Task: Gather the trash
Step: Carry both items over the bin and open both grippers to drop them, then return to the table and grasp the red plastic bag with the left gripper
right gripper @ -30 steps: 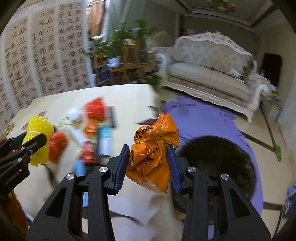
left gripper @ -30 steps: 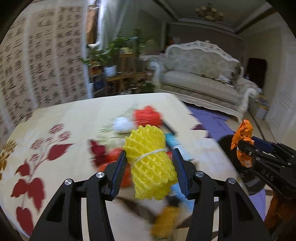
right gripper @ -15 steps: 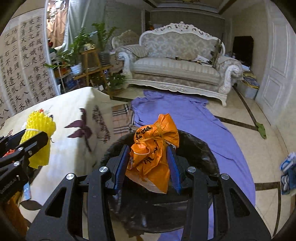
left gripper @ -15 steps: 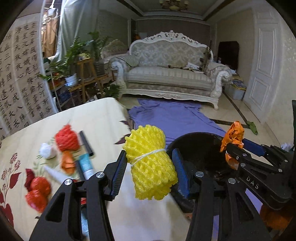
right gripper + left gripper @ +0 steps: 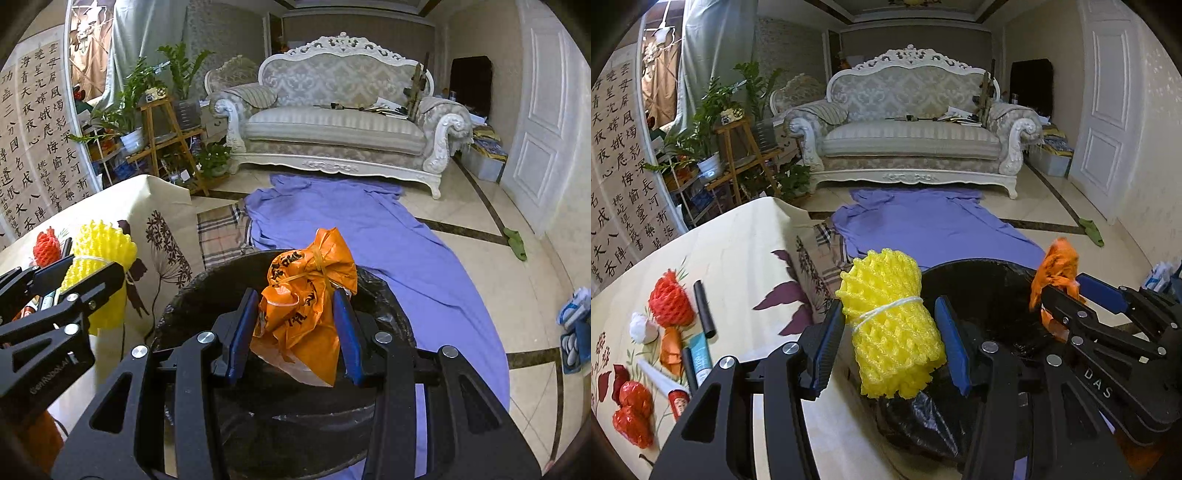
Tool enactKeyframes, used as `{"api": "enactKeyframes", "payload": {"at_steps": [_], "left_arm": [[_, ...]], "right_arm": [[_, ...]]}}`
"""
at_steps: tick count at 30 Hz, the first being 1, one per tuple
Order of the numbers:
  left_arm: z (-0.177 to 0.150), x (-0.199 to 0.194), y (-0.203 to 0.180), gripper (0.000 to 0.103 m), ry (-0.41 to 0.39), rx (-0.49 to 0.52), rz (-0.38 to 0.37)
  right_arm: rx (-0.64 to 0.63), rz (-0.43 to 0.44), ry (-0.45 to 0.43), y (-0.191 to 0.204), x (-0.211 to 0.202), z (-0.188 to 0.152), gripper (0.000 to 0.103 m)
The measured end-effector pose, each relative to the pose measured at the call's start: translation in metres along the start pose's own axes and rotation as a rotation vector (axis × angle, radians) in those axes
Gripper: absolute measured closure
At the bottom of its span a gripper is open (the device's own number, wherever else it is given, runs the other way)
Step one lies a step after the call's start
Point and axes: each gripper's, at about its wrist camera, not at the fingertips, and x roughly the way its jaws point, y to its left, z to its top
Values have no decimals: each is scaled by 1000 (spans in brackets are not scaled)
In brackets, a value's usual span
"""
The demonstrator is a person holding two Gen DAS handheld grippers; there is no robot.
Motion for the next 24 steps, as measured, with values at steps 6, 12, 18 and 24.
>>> {"api": "enactKeyframes", "payload": {"at_steps": [6,12,18,24], "left_arm": [[-3,8,2,40,23,-4,13],[-1,3,8,27,18,-40,21],[-1,-7,13,25,0,-47,30],[-4,-22,31,25,-5,-73,46]], "right_arm": [[22,-19,-19,-9,-1,1,49],[35,-30,-30,-11,-7,1,48],[43,-29,-33,-6,-15,0,47],[33,-11,-36,10,-27,-4,46]]}}
